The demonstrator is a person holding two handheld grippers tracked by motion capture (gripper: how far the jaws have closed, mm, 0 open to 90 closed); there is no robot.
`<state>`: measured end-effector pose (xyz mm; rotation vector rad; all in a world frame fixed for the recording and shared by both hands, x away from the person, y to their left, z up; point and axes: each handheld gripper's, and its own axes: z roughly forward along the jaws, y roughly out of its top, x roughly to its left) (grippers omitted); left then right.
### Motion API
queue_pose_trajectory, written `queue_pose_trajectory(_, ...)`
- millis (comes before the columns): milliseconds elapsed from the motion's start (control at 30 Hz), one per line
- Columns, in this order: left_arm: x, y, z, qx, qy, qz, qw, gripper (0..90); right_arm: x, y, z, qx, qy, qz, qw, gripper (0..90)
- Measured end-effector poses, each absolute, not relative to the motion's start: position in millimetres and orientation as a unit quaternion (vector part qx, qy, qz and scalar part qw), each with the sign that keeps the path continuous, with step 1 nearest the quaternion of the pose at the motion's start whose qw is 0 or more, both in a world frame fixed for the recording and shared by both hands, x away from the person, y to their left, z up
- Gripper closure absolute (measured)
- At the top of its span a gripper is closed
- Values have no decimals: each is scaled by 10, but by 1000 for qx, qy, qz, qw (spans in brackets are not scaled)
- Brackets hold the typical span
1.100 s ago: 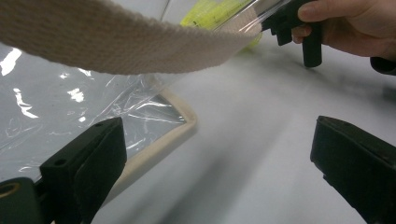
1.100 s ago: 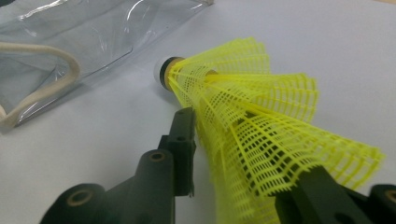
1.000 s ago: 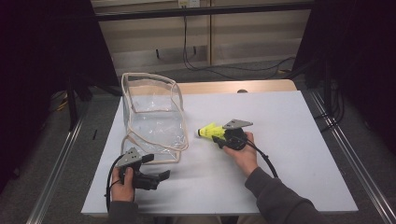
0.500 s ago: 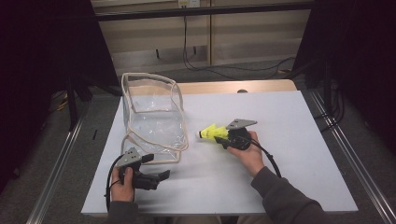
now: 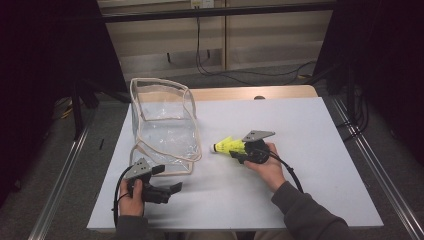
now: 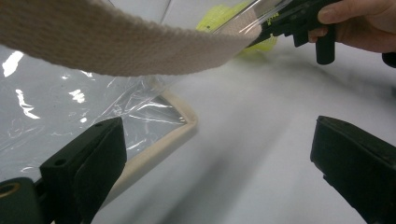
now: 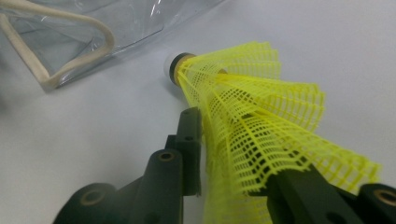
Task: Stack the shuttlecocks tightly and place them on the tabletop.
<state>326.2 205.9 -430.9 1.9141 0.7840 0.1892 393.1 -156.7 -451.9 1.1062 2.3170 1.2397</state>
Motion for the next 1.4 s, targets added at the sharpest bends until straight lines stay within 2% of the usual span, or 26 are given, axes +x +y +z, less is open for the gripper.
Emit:
queue_pose_trajectory(200, 3261, 2060, -4309, 793, 327, 78, 508, 36, 3947, -1533, -4532, 396, 798, 428, 154, 645)
queue_pose_trajectory(333, 3260, 2061, -4308, 793, 327, 79, 508, 36, 3965, -1518, -4538, 397, 796, 428, 160, 758)
queue_pose_trajectory(433, 3261, 2065, -4308, 794, 328, 79, 506, 36, 3971, -1509, -4530, 392, 800, 424, 164, 790)
queue_pose_trajectory(933, 3259, 2072, -4299, 794, 326, 79, 507, 36, 3971, -1555, -4471, 376, 808, 427, 152, 802)
queue_pose_trajectory(1400, 3262, 2069, -4296, 793, 327, 80, 509, 36, 3950, -1648, -4272, 362, 816, 431, 134, 801)
